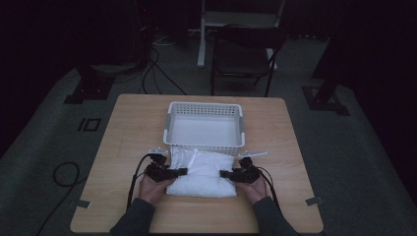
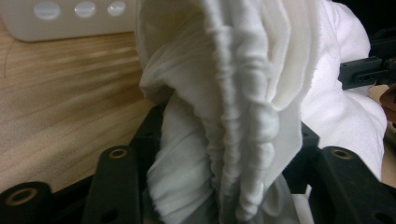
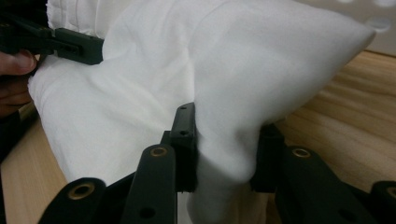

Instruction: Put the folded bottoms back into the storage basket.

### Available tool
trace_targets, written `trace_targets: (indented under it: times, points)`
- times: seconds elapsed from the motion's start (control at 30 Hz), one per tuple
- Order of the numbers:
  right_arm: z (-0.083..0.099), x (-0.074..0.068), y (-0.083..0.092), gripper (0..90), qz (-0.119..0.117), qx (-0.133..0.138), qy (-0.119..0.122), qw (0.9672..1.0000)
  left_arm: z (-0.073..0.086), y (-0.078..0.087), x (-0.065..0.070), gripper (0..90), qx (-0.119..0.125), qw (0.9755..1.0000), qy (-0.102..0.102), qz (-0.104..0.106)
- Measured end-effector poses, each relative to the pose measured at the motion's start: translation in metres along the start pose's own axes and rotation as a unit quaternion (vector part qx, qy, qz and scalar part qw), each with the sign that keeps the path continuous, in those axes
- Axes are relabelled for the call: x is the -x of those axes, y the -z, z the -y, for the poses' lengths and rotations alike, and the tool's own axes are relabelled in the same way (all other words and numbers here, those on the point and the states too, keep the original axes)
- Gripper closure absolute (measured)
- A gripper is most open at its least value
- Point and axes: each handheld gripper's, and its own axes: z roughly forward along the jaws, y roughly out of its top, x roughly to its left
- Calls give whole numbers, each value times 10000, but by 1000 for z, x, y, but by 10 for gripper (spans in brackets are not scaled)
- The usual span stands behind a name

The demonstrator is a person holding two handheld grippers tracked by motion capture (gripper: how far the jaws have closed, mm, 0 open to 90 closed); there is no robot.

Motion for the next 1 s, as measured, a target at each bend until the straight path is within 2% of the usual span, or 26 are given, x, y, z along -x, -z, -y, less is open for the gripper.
trace_targets:
  times: [0.1, 0.87, 1.0]
  points:
    - [1, -3, 2, 701, 50, 79, 133, 9999, 1, 3, 2, 514, 54, 10000, -64, -18]
    - [2, -20, 23, 707, 9, 481, 491, 9976, 1, 26, 23, 540, 457, 9987, -235, 1]
    - [1, -23, 27, 707, 36, 542, 566, 9969, 1, 29, 28, 540, 502, 9982, -308, -66]
